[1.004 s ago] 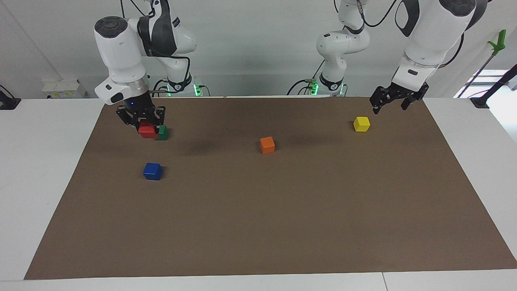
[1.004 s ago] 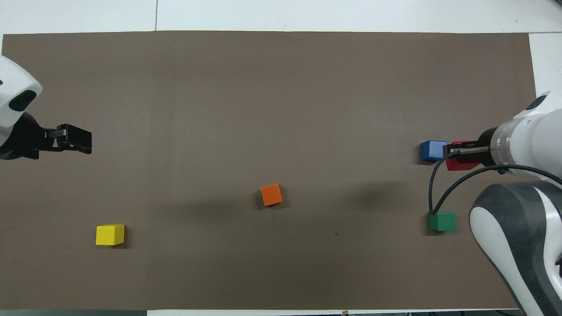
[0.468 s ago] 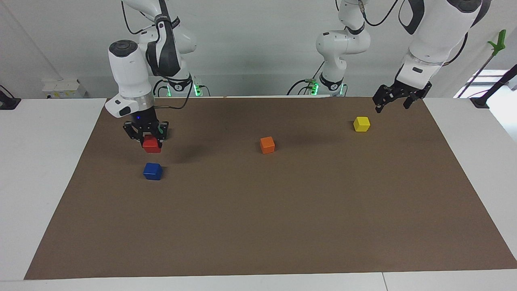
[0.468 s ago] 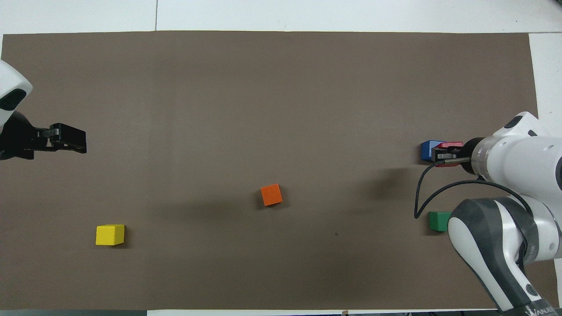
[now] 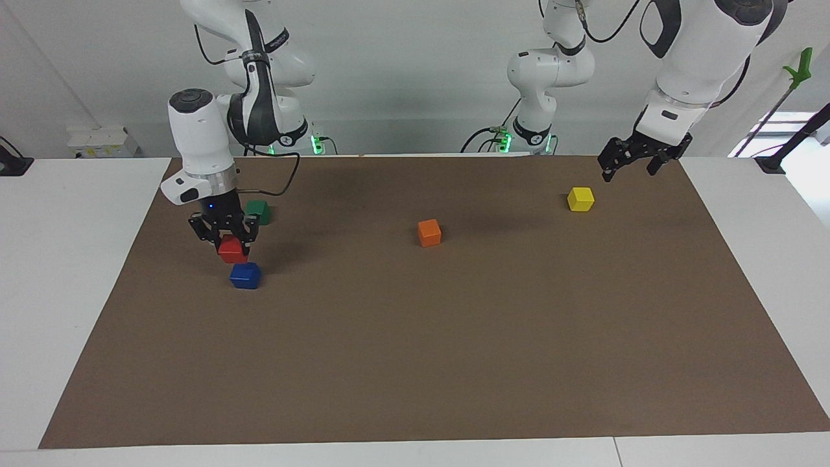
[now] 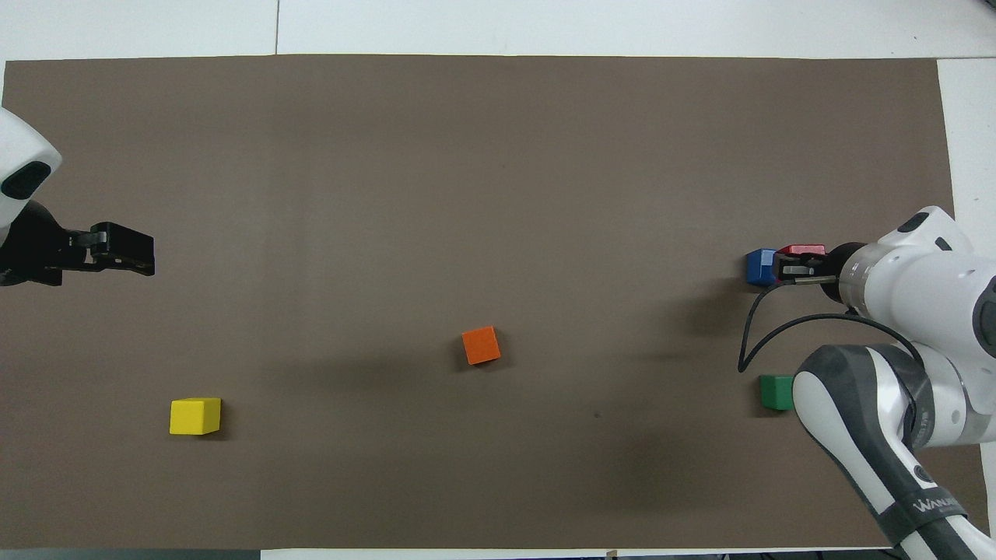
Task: Transfer red block to right arm and stack on blue block
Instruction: 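Lower the red block onto the blue block and open the right gripper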
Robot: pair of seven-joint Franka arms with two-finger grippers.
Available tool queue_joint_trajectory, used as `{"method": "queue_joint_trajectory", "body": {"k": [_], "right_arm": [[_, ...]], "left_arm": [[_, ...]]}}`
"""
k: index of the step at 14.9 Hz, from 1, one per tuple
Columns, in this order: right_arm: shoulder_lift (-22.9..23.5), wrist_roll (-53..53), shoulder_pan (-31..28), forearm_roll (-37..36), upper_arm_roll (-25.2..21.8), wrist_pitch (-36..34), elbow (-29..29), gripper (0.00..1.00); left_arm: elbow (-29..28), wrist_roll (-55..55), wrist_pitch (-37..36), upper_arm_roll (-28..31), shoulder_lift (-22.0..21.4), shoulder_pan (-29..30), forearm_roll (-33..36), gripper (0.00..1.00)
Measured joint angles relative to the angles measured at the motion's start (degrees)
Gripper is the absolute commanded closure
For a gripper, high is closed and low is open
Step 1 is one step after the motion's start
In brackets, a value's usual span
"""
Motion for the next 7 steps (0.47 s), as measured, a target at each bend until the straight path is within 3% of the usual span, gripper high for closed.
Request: {"method": "queue_joint_trajectory", "body": {"k": [7], "right_arm": [[4.69, 0.00, 0.00, 0.00, 0.01, 6.24, -0.23, 1.00]], "left_arm": [[-0.10, 0.47, 0.26, 0.71, 0.04, 0.02, 0.00, 0.00]]}}
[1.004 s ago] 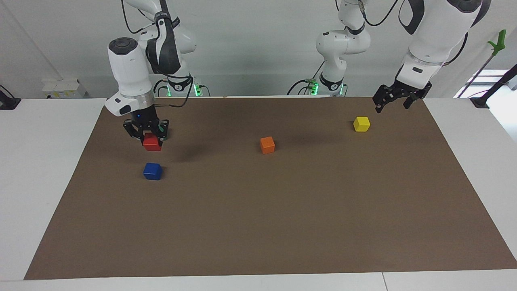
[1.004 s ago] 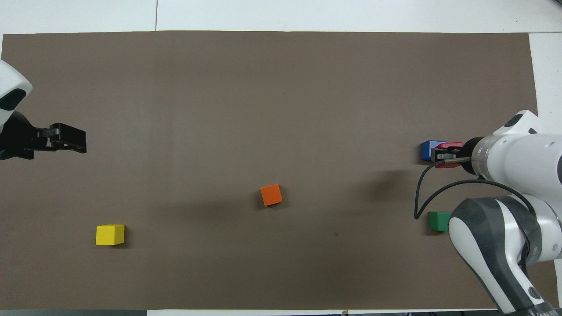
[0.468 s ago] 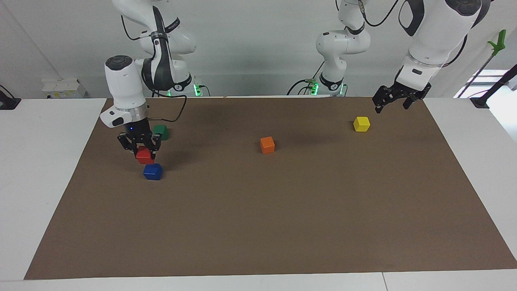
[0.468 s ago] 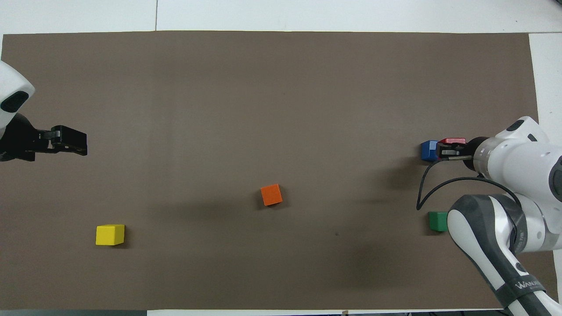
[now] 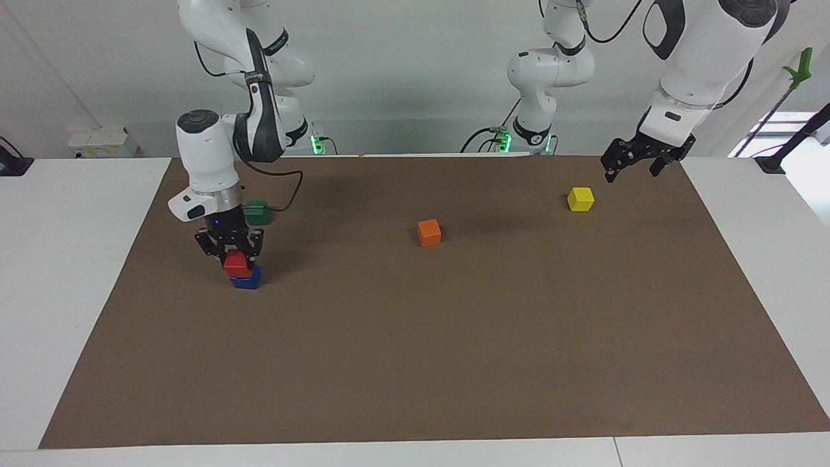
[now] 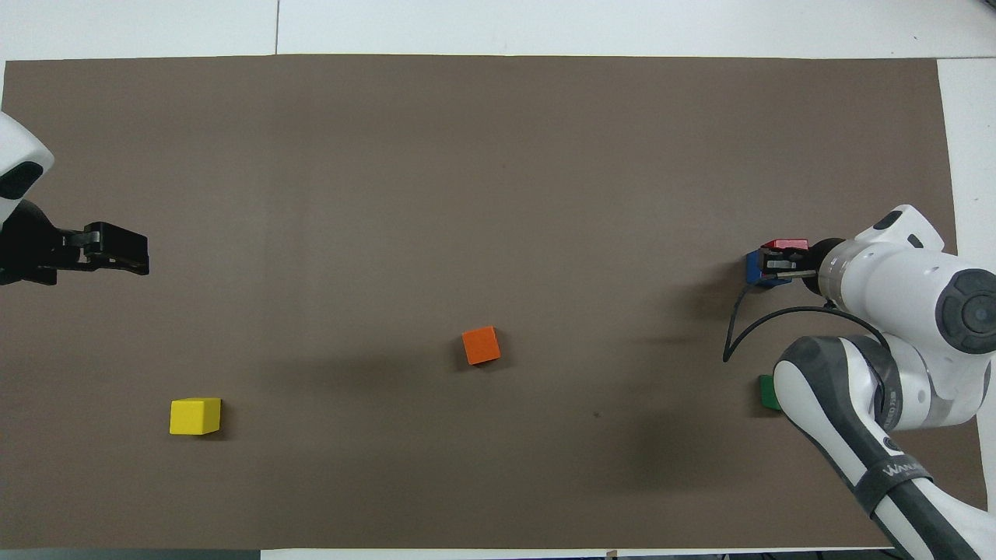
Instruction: Transfer red block to right arm and stack on blue block
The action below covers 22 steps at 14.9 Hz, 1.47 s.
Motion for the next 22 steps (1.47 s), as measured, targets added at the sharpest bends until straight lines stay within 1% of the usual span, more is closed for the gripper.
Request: {"method": "queue_joint_trajectory", "body": {"k": [3, 6, 10, 11, 12, 13, 20, 21, 22], "right_arm": [[0.12, 0.00, -0.05, 0.00, 0.00, 0.64, -0.20, 1.00], [0.79, 0.02, -0.19, 0.00, 0.00, 2.80, -1.08, 1.00], [0.87, 0.11, -0.21, 0.00, 0.00, 3.09, -1.13, 1.00], [0.87, 0.13, -0.21, 0.00, 0.00, 3.09, -1.13, 0.84], [0.87, 0.14, -0.22, 0.00, 0.00, 3.09, -1.13, 0.12], [0.87, 0.24, -0.23, 0.00, 0.00, 3.09, -1.13, 0.00], [0.90, 1.29, -0.27, 0.00, 0.00, 2.84, -1.09, 0.00], [0.90, 1.29, -0.27, 0.00, 0.00, 1.80, -0.73, 0.00], [0.89, 1.29, -0.27, 0.00, 0.01, -0.67, 0.23, 0.00]], "left_arm": [[-0.10, 0.03, -0.01, 0.00, 0.01, 0.00, 0.00, 0.00], [0.08, 0.06, -0.34, 0.00, 0.01, 0.00, 0.00, 0.00], [2.02, 0.06, -2.74, 0.00, 0.60, 0.00, 0.00, 0.00], [2.64, 0.07, -3.10, 0.00, 0.90, 0.00, 0.00, 0.00], [3.13, 0.07, -3.22, 0.00, 1.17, 0.00, 0.00, 0.00], [3.39, 0.09, -3.24, 0.00, 1.37, 0.00, 0.00, 0.00], [3.65, 0.23, -3.13, -0.19, 1.91, -0.11, -0.01, 0.00], [3.65, 0.26, -3.13, -0.19, 1.92, -0.11, -0.03, 0.00], [3.65, 0.30, -3.06, -0.20, 1.93, -0.12, -0.06, 0.00]]}}
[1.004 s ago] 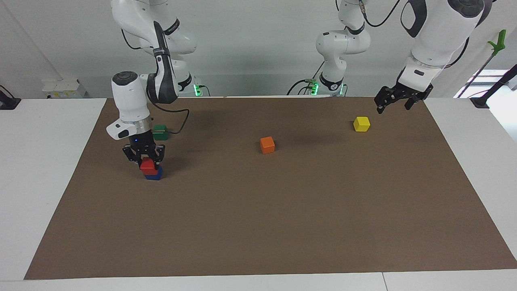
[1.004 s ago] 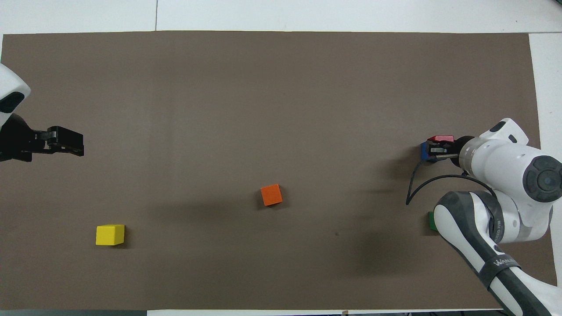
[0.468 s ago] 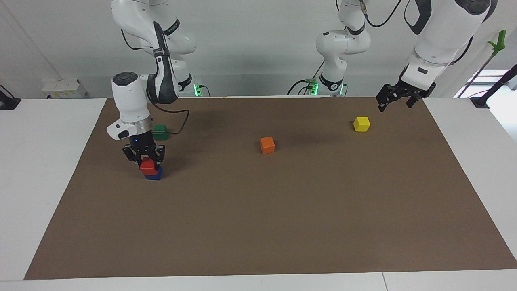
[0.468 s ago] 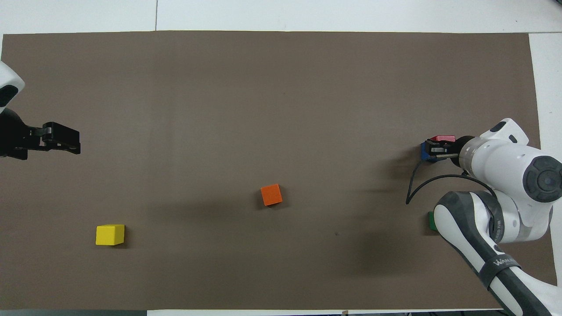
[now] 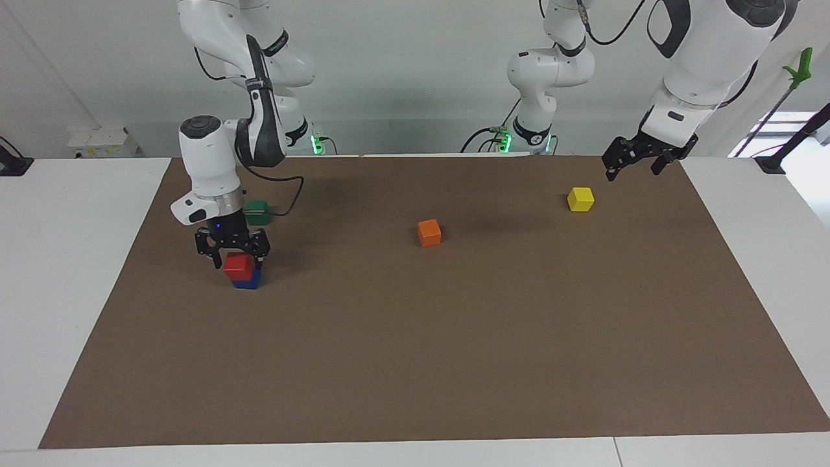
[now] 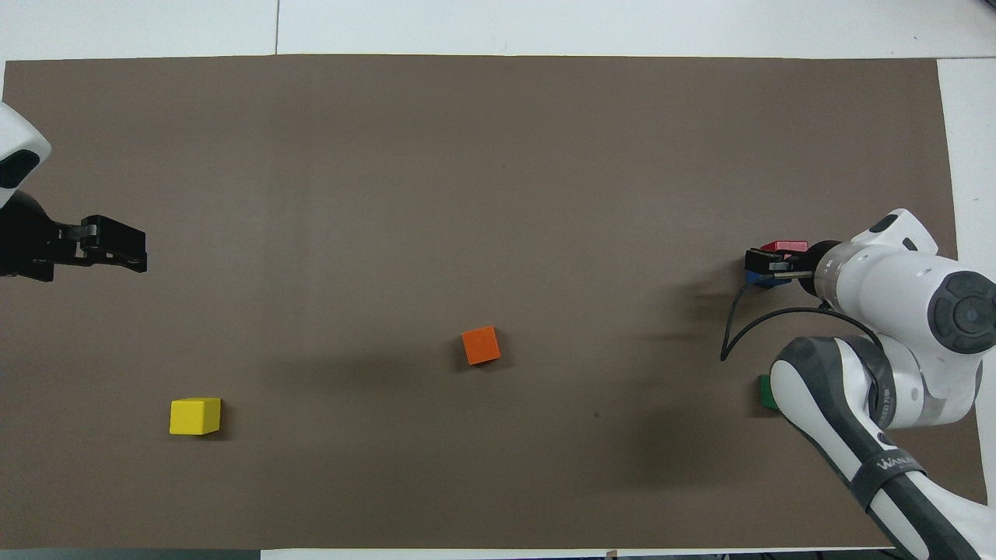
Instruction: Transfer red block to right arm and stack on blue block
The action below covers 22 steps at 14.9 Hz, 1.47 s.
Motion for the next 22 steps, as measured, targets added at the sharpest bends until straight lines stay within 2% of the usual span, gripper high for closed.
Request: {"method": "queue_joint_trajectory", "body": {"k": [2, 5, 7, 13, 17, 22], "right_arm": [[-0.20, -0.29, 0.01, -0.01, 0.06, -10.23, 4.98, 0.00], [-1.10, -5.23, 0.09, 0.00, 0.15, -30.03, 16.82, 0.00], [-1.86, -7.64, 0.11, 0.01, 0.17, -39.76, 23.39, 0.00], [-3.97, -11.29, -0.31, 4.42, -0.45, -55.29, 33.78, 0.00], [-4.01, -12.24, -1.02, 4.79, -0.58, -65.94, 40.87, 0.00], [-1.57, -12.25, -0.84, 4.78, -0.76, -70.99, 47.67, 0.00]], "left_arm": [[0.00, 0.06, 0.57, -0.03, 0.00, -0.04, -0.12, 0.00], [0.00, 0.06, 1.41, -0.06, 0.01, -0.07, -1.26, 0.00], [0.00, 0.06, 1.41, -0.06, 0.01, -0.07, -2.29, 0.00], [0.00, 0.04, 1.43, 0.00, 0.01, -0.07, -2.87, 0.00], [0.00, 0.04, 1.43, -0.01, 0.05, -0.07, -2.90, 0.00], [0.00, 0.04, 1.46, -0.01, 0.07, -0.07, -2.91, 0.00]]}}
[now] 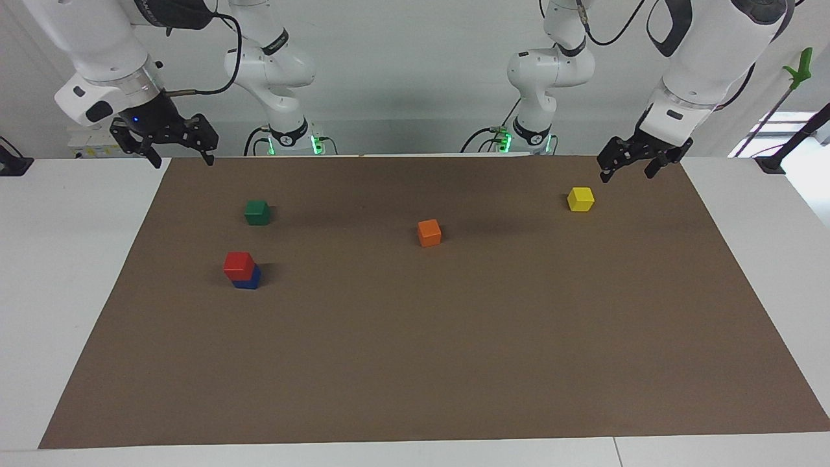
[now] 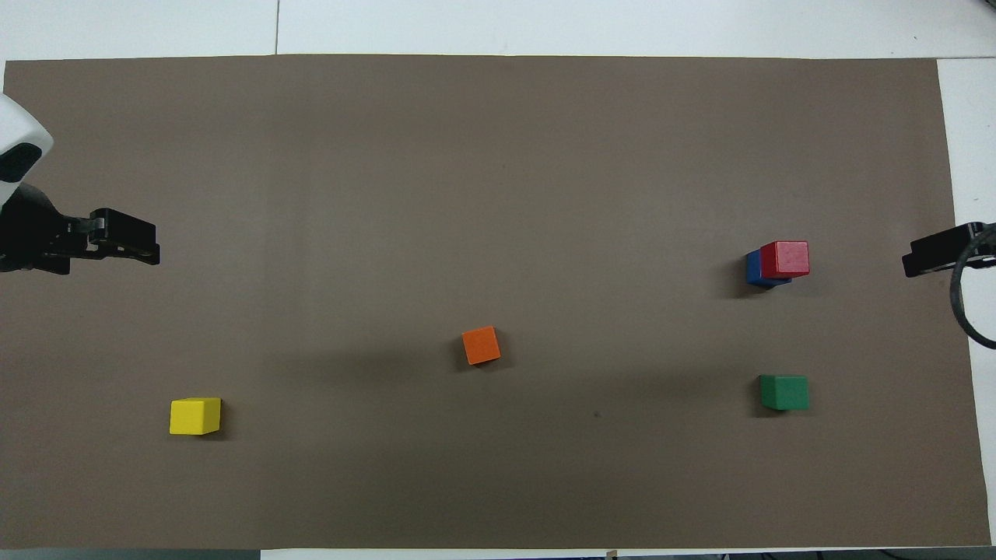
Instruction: Transfer red block to right arm and stack on blue block
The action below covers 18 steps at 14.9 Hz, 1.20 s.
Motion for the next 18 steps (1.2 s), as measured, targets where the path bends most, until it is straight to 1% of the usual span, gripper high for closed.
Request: {"method": "queue_joint_trajectory", "body": {"k": [3, 7, 10, 18], "right_arm": [[1.17, -0.02, 0.68, -0.06, -0.56, 0.06, 1.42, 0.00], [1.29, -0.02, 0.90, -0.12, -1.77, 3.56, -1.25, 0.00], [1.29, -0.02, 0.91, -0.12, -2.00, 3.66, -2.24, 0.00], [1.21, -0.02, 0.90, -0.12, -2.09, 3.67, -2.24, 0.00]], "left_arm": [[0.00, 0.00, 0.03, -0.04, 0.00, 0.00, 0.00, 0.00], [0.00, 0.01, 0.03, -0.06, -0.01, 0.00, 0.00, 0.00], [0.00, 0.01, 0.01, 0.07, -0.03, 0.01, 0.00, 0.00], [0.00, 0.00, 0.01, 0.30, -0.07, 0.07, 0.00, 0.00]]}}
